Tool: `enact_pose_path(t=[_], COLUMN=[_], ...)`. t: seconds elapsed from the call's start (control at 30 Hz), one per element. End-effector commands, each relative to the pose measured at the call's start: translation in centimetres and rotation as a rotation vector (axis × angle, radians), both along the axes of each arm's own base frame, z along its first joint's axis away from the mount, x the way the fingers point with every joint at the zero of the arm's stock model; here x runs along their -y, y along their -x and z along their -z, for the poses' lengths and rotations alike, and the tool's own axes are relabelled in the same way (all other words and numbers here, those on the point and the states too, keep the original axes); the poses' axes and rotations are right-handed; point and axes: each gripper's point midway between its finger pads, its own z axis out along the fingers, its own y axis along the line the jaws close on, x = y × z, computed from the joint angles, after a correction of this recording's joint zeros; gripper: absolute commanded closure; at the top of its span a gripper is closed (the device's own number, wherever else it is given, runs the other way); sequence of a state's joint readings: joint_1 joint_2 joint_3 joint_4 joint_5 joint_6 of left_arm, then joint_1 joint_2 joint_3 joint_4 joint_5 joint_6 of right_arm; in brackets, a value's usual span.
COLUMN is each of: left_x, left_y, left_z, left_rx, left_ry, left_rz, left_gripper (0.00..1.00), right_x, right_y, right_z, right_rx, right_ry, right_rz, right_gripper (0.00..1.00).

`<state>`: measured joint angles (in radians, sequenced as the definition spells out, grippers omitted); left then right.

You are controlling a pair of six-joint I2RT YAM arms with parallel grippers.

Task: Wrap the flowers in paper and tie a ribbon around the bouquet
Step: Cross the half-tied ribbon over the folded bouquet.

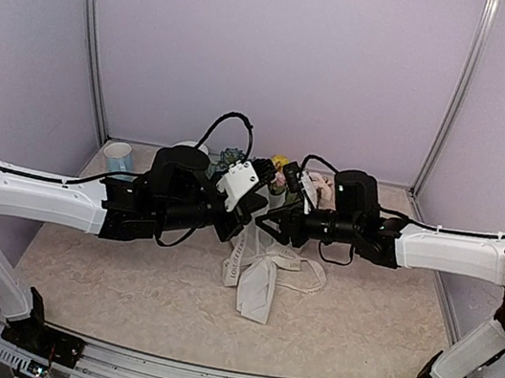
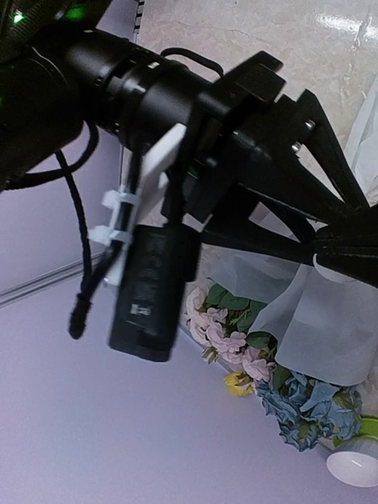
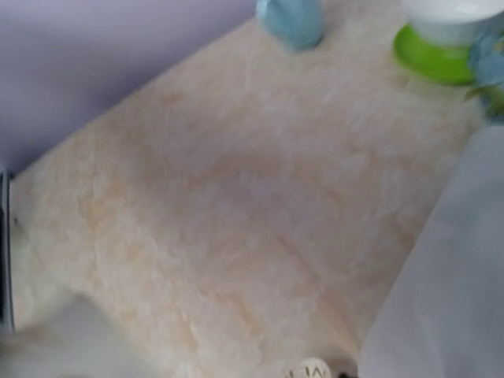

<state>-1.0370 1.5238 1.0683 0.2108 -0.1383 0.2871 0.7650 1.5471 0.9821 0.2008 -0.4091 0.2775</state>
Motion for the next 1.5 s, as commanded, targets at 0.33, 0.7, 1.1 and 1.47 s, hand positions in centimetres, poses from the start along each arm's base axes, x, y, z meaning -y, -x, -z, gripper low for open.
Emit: enact_pose_path(t=[0.33, 0.7, 1.1, 1.47], left_x=[0.3, -0.4, -1.2, -3.0], left_y=[-0.8, -2.5, -2.9, -2.1], left_z=[-0.7, 0.6, 0.3, -1.7], left_rx=[-0.028, -0.064, -0.064, -0.113], left_ry=[0.057, 0.035, 0.042, 0.159], left_rz=[-0.007, -0.072, -0.088, -0.042], left_gripper=[1.00, 1.00, 1.00, 1.00], right_x=[-1.9, -2.3, -2.8, -2.2], right_y=[0.3, 1.5, 0.3, 0.7], right_z=[1.9, 2.5, 2.1, 5.2], right_rx=[0.018, 0.028, 0.010, 0.006], right_ry=[-0.021, 0.005, -0.009, 0.064], right_rz=[-0.054, -0.055, -0.007, 0.034], right_gripper=[0.43, 0.39, 0.43, 0.42])
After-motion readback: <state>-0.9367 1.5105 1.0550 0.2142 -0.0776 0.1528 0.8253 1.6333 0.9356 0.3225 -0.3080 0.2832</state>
